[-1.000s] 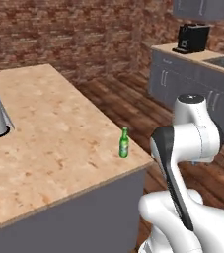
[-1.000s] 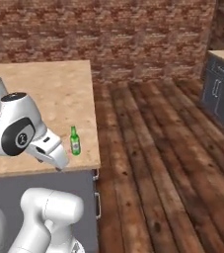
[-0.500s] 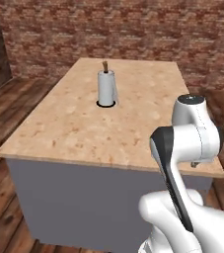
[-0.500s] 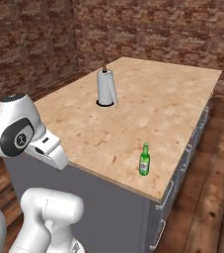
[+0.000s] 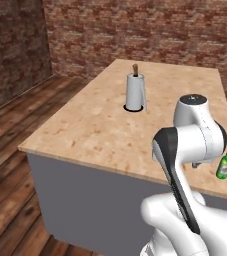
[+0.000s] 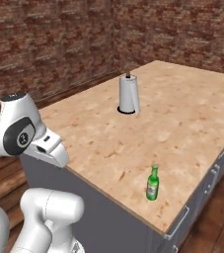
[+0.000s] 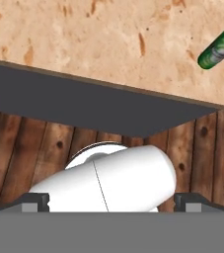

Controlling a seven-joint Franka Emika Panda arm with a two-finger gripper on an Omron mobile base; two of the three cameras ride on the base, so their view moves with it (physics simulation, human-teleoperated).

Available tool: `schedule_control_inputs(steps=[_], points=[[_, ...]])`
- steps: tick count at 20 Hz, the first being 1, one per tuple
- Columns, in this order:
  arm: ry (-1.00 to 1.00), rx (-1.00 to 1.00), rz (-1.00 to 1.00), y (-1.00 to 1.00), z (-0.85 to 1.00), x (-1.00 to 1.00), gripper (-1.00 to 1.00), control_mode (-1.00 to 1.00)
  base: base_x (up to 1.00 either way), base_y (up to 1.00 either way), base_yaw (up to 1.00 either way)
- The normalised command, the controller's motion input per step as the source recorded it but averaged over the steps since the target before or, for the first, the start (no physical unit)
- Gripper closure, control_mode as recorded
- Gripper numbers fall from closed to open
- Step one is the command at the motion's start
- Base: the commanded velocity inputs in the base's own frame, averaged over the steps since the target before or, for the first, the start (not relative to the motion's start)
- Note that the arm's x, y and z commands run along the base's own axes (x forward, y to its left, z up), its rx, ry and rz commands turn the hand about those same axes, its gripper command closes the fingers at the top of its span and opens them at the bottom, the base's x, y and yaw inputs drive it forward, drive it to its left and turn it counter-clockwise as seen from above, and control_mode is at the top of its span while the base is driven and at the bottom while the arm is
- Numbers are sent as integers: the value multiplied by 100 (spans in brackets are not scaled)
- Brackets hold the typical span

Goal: Pick the beer, water bottle from the counter and place them in the open cabinet.

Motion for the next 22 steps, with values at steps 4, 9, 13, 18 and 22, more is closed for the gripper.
schedule_control_inputs(steps=[4, 9, 13, 18, 22], points=[[0, 0, 0, 0, 0, 0, -100, 100, 2, 0, 2], [0, 0, 0, 0, 0, 0, -100, 100, 1, 0, 0], [0, 0, 0, 0, 0, 0, -100, 100, 2, -29, -3], [0, 0, 0, 0, 0, 0, -100, 100, -13, -64, -28], [0, 0, 0, 0, 0, 0, -100, 100, -32, -80, -29]])
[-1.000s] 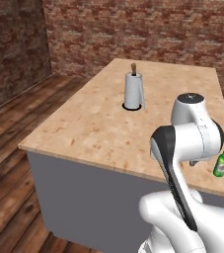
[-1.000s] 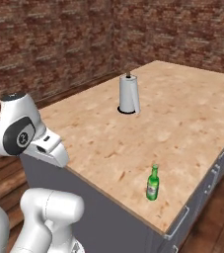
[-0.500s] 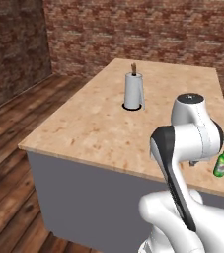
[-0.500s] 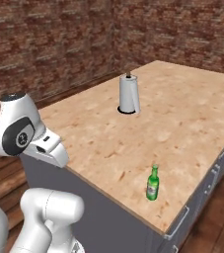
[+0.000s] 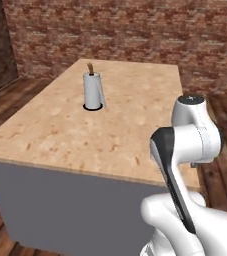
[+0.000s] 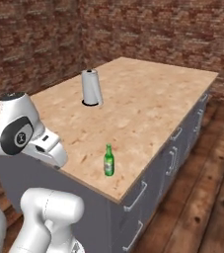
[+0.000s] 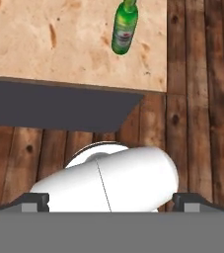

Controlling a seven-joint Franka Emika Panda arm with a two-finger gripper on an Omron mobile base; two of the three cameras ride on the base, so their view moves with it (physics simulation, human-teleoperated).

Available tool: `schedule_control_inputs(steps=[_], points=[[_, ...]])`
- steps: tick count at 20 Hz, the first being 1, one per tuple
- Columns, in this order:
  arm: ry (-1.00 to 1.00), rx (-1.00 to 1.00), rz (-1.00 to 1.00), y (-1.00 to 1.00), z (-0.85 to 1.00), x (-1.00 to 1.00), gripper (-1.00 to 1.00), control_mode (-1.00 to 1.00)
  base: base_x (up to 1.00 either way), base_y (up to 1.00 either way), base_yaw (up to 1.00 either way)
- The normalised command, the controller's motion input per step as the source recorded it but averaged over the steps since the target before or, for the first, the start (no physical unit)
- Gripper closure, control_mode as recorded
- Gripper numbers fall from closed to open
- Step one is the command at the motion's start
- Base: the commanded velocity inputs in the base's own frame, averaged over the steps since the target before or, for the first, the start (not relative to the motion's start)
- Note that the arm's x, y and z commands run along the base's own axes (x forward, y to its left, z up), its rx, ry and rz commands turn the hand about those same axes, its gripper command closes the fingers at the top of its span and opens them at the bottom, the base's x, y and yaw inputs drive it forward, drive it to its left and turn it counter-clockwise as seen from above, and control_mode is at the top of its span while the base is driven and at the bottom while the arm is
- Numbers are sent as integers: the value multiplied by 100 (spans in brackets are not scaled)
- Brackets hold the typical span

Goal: Pick the beer, water bottle from the counter and place them in the open cabinet.

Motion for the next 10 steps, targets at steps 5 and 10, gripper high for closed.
schedule_control_inputs(steps=[5, 10], points=[[0, 0, 0, 0, 0, 0, -100, 100, -7, -70, -18], [0, 0, 0, 0, 0, 0, -100, -100, 0, -37, -2]])
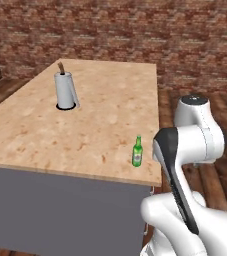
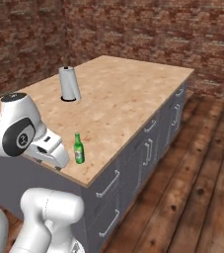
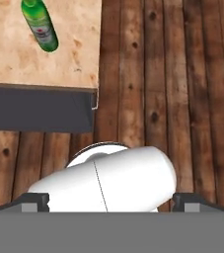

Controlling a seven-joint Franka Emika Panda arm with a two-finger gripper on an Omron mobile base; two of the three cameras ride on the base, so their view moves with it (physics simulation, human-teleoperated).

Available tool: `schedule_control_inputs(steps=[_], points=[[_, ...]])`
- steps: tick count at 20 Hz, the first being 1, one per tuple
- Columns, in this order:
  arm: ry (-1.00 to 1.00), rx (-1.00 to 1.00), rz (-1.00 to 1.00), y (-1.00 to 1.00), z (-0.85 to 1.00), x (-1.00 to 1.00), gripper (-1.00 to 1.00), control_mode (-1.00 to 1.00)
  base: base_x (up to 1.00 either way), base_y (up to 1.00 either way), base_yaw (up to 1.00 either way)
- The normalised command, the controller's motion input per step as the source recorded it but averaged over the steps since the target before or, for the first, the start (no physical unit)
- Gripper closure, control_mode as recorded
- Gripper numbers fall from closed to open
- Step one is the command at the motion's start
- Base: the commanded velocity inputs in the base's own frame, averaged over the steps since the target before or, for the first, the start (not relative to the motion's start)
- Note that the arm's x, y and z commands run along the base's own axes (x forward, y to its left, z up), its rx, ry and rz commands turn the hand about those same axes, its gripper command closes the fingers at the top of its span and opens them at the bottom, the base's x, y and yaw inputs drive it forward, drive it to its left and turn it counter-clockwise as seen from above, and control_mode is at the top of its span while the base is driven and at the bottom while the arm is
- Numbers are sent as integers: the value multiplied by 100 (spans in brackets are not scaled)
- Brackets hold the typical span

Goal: Pick the beer, water bottle from the counter and place them in the open cabinet.

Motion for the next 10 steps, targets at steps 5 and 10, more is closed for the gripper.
schedule_control_inputs(steps=[5, 10], points=[[-1, 0, 9, -11, 0, 21, -100, -100, 0, 0, 0], [-18, 6, 48, -49, 0, 12, -100, -100, 0, 0, 0]])
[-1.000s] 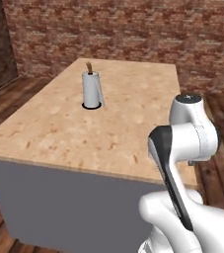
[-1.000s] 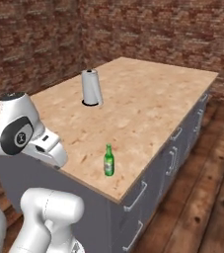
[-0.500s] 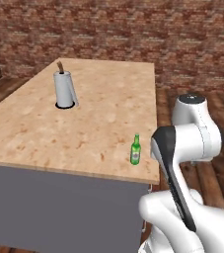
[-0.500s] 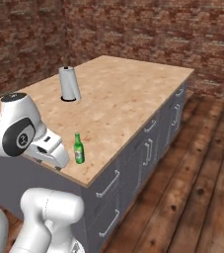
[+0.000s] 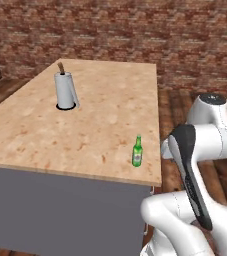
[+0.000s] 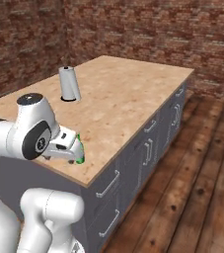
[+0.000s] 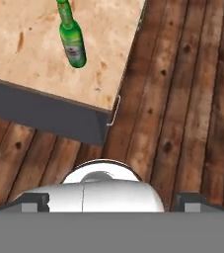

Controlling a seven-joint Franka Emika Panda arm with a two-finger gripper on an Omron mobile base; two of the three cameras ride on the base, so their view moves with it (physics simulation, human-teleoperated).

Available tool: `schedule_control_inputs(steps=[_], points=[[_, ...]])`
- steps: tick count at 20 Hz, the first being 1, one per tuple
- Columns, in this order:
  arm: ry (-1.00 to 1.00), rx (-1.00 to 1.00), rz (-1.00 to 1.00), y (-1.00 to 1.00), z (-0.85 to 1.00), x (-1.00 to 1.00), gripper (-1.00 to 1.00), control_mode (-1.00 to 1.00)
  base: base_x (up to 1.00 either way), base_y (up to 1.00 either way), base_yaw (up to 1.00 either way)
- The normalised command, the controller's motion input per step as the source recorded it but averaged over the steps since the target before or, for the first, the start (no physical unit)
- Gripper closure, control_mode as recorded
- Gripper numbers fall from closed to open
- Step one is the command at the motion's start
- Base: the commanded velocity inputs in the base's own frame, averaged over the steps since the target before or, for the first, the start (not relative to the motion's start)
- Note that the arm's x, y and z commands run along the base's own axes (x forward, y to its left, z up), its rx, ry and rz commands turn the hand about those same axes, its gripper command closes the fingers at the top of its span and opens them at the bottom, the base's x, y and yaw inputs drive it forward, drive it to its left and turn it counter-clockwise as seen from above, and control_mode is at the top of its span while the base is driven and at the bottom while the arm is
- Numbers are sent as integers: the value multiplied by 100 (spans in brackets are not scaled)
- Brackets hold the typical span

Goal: Pick the beer, water bottle from the counter and place them in the open cabinet.

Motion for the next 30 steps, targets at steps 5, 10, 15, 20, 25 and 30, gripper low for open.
schedule_control_inputs(steps=[5, 10, 15, 20, 25, 30], points=[[-27, 20, 79, -38, -5, 24, -100, -100, 0, 0, 0], [-30, 36, 83, -4, -25, 52, -100, -100, 0, 0, 0], [-23, 15, 82, -2, -79, 70, -100, -100, 0, 0, 0], [-18, 2, 49, -30, -89, 87, -100, -100, 0, 0, 0], [-13, 0, 20, -1, -25, 59, -100, -100, 0, 0, 0], [0, 5, 6, -9, 1, 41, -100, -100, 0, 0, 0]])
